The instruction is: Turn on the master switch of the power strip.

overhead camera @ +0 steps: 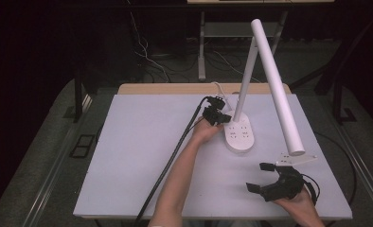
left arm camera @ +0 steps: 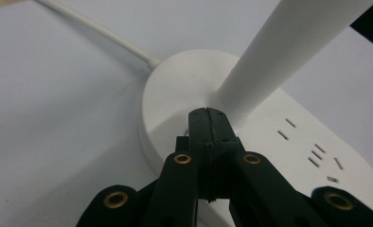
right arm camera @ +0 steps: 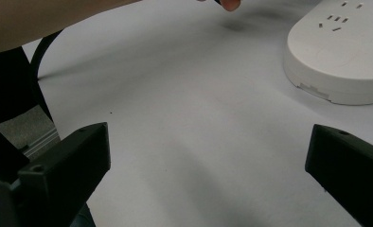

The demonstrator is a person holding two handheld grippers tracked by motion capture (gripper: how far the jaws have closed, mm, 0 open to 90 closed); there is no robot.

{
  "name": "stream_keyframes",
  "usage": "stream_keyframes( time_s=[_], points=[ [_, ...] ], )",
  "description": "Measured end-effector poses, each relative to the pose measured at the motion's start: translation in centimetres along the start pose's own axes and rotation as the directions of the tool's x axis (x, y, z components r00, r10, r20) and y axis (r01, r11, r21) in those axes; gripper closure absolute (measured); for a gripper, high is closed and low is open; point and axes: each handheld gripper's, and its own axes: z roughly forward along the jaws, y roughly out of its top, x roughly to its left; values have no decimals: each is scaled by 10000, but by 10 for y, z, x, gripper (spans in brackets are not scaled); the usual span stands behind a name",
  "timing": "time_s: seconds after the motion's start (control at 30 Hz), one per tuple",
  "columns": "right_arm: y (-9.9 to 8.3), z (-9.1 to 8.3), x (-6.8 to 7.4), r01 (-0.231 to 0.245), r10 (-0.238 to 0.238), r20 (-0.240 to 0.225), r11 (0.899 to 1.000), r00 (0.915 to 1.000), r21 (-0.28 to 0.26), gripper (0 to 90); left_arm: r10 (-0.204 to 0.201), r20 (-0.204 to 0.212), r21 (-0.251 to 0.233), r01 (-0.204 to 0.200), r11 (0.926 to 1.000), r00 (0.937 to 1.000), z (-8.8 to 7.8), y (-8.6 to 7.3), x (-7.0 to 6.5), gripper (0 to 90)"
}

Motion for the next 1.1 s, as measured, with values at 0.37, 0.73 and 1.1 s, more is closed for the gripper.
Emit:
stream_keyframes(
  time_s=[0.37, 0.73, 1.1],
  points=[
    [0, 2, -2, 16, -15, -28, 10000, 10000, 78, 4, 23, 136, -164, -21, 9999, 9999, -1, 0, 2, 900],
    [-1, 0, -5, -242, 242, 14, 9997, 9997, -16, 4, -292, 429, -610, 318, 9976, 9987, -14, 3, 9, 899],
    [-1, -1, -7, -254, 254, 54, 9997, 9997, 13, 4, 620, 283, -1014, -588, 9931, 9977, -48, 11, 6, 893]
  ],
)
